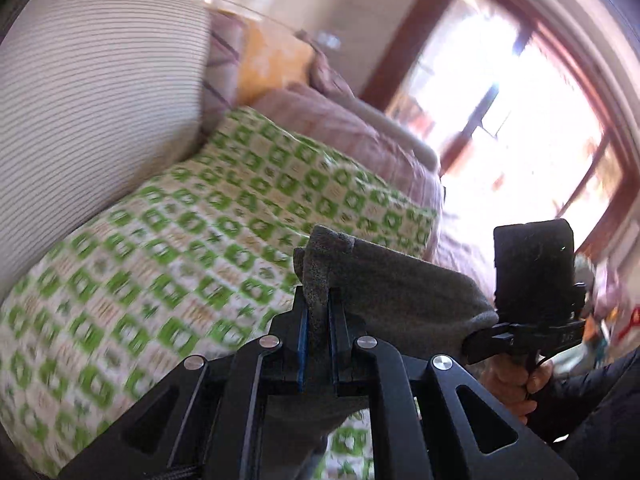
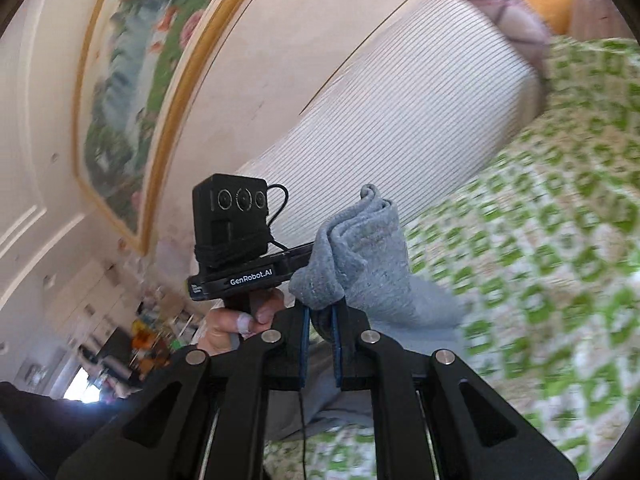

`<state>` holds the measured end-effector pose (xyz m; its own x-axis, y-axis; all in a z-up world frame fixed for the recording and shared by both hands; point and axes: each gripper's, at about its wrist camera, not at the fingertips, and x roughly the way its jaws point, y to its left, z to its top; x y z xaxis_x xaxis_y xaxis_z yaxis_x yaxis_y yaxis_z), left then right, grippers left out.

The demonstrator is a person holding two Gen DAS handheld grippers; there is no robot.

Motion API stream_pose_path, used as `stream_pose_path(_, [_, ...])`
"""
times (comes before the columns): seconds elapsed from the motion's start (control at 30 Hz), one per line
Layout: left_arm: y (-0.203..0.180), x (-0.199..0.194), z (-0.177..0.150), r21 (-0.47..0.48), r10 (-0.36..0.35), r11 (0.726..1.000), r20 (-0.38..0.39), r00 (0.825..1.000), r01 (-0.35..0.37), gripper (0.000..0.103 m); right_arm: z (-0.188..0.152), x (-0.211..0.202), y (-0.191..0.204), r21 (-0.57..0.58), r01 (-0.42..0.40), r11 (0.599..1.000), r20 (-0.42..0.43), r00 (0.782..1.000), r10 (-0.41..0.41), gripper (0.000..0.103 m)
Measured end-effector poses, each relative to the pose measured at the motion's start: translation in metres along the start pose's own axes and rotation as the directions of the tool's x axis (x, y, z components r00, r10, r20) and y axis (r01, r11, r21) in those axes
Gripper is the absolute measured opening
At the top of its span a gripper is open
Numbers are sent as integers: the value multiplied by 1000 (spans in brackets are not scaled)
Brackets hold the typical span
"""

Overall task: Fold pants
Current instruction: 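Lift the grey sweatpants with both grippers, raising them off the bed, then lay the sweatpants down and open both grippers, releasing the fabric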

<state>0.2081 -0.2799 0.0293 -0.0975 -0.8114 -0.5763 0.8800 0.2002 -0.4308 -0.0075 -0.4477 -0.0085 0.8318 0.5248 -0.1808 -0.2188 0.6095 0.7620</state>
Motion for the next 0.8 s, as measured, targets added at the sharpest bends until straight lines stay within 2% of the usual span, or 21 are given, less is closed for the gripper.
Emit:
stream_pose_path(0.2, [29,-60,-54,-155,31,988,125,992,-11,6,-18,58,23,5,-105,994,-148,984,105,10])
stream_pose_path(0.37, [65,-92,-115,-316,65,949,216,974,6,6,-42,112,39,3,-145,989,-286,948,140,10])
stream_pose_path(0.53, [99,-106,-165,-436,136,900,227,964,-24,7,-71,162,36,13,-114,993,-399,910,109,10])
stream_pose_path(0.67, [119,-117,-195,-505,178,862,201,963,-54,8,-95,198,32,-4,-73,997,-475,878,62,11])
stream_pose_path(0.8, [127,-133,-224,-555,226,825,142,964,-111,9,-115,224,35,-43,-45,998,-538,843,15,14])
